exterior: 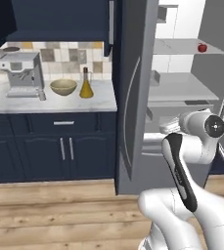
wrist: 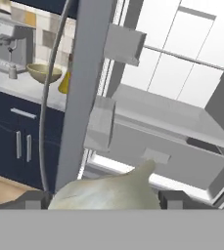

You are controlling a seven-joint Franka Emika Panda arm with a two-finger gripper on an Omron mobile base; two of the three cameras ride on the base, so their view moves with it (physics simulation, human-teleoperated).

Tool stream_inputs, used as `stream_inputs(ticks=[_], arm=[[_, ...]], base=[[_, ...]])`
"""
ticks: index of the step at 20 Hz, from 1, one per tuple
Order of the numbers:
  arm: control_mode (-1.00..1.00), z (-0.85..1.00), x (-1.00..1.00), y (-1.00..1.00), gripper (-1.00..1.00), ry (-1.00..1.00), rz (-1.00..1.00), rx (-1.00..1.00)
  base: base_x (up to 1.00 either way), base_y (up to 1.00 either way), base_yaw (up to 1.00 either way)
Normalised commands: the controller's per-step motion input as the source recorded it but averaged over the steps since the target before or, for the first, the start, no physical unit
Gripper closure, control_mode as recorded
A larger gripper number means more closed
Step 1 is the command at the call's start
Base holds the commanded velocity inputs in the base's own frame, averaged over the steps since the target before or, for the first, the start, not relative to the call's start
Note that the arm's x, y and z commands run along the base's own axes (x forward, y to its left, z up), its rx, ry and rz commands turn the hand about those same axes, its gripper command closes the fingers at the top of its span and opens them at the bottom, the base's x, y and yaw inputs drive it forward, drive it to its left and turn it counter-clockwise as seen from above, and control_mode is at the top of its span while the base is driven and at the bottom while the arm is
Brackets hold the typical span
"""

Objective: Retrieve the bottle and the shaker from the cabinet and place them next to the mixing bowl on the counter. Then add garlic from the fridge to the mixing bowl.

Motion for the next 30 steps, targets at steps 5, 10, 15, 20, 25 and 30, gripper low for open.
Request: stream_inputs(ticks=[5,10,15,20,25,30], arm=[[1.0,0.0,0.0,0.0,1.0,0.0,0.0,0.0],[1.0,0.0,0.0,0.0,1.0,0.0,0.0,0.0],[1.0,0.0,0.0,0.0,1.0,0.0,0.0,0.0],[1.0,0.0,0.0,0.0,1.0,0.0,0.0,0.0],[1.0,0.0,0.0,0.0,1.0,0.0,0.0,0.0],[1.0,0.0,0.0,0.0,1.0,0.0,0.0,0.0]], base=[[-0.2,0.61,0.0],[-0.02,0.61,0.0],[0.0,0.58,0.0],[0.04,0.54,0.0],[0.3,0.44,0.0],[0.51,0.31,0.0]])
